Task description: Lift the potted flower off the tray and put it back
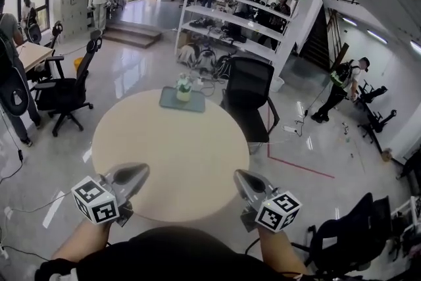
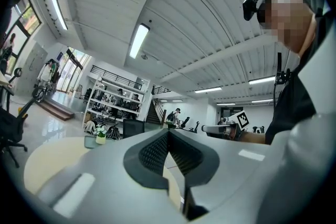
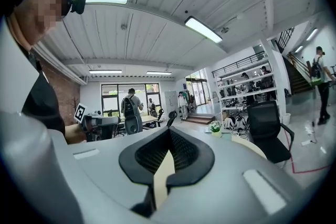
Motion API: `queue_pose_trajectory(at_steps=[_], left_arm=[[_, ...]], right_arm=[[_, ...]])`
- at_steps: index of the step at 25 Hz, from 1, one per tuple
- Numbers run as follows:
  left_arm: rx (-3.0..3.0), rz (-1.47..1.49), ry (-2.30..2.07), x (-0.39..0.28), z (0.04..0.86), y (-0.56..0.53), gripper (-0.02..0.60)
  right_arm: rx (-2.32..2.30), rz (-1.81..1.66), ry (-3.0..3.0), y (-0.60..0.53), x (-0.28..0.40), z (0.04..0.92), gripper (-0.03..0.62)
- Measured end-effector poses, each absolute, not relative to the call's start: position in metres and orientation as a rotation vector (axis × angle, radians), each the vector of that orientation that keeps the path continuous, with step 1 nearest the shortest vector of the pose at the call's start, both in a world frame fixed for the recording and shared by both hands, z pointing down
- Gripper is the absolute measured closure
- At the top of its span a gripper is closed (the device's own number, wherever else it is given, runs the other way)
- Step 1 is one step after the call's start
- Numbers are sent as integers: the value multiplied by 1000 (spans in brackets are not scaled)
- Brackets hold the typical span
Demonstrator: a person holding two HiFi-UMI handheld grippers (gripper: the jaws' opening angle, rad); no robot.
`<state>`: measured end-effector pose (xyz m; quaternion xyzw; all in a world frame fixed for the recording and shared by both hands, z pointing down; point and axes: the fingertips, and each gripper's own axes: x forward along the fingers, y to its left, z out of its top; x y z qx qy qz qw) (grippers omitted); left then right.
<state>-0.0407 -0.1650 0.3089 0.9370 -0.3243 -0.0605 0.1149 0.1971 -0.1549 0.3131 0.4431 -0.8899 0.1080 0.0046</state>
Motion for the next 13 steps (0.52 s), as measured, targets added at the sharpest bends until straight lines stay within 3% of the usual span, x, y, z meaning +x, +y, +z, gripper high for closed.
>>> queue_pose_trajectory(at_steps=[13], left_arm=[[2731, -191, -898, -28, 310, -179, 583]], right_arm=[[1381, 313, -2784, -170, 205, 313, 582]])
